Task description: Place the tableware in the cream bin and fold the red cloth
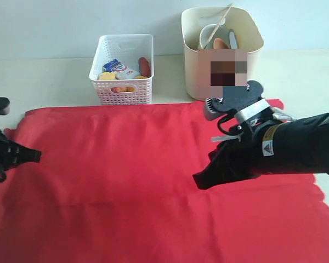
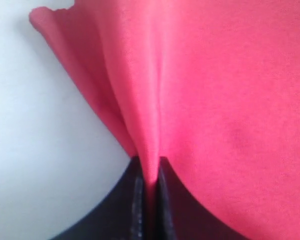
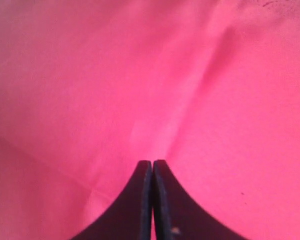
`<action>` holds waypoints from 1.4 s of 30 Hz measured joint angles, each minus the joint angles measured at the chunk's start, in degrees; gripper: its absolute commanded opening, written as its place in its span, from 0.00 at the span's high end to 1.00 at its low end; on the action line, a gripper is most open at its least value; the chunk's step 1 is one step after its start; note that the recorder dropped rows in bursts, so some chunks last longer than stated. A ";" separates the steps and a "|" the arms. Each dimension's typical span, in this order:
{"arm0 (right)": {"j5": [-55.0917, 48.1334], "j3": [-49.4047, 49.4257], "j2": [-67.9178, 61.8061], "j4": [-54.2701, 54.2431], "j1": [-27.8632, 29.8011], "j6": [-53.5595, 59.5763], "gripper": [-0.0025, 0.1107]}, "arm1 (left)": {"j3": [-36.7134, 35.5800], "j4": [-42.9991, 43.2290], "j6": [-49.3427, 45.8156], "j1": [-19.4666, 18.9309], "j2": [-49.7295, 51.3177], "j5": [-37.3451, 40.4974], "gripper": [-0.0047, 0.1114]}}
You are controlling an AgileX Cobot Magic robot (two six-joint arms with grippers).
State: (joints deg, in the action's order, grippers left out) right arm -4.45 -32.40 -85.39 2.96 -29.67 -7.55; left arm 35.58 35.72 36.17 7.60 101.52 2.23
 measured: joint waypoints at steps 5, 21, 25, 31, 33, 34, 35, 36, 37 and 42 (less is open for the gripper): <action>0.00 -0.30 0.00 0.14 -4.76 2.50 0.98 | 0.27 0.00 -0.11 -3.42 -1.20 3.36 0.96; -2.46 -4.37 -11.92 0.14 -6.93 8.87 0.98 | -1.90 0.23 -0.11 1.36 -10.48 0.05 0.96; -7.40 -6.31 -15.48 -0.20 -6.98 11.62 0.98 | -1.99 1.17 -0.31 6.93 -16.16 2.37 0.96; -10.08 -8.44 -16.11 -6.97 -12.20 23.74 0.98 | -1.99 1.28 -0.31 8.69 -17.92 4.74 0.96; -9.93 -8.55 -16.11 -7.33 -12.39 24.31 0.98 | -1.99 1.28 -0.31 8.69 -17.92 5.13 0.96; -9.93 -8.56 -16.11 -7.33 -12.39 24.54 0.98 | -1.99 1.28 -0.31 8.69 -17.92 5.21 0.96; -9.83 -8.56 -16.11 -7.49 -12.44 24.54 0.98 | -1.99 1.28 -0.31 8.69 -17.92 5.21 0.96; -9.83 -8.56 -16.11 -7.49 -12.44 24.54 0.98 | -1.99 0.67 -0.19 8.69 -17.92 5.21 0.96; -9.83 -8.56 -16.11 -7.49 -12.44 24.65 0.98 | -1.99 -0.12 -0.19 8.69 -17.92 5.21 0.96; -9.72 -9.16 -17.58 -7.49 -12.44 26.13 0.98 | -1.99 -6.51 -0.19 8.69 -17.92 5.36 0.96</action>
State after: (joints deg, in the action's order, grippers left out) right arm -14.18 -41.56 -102.97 -4.53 -42.11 18.58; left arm 33.59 29.21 35.98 16.29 83.60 7.59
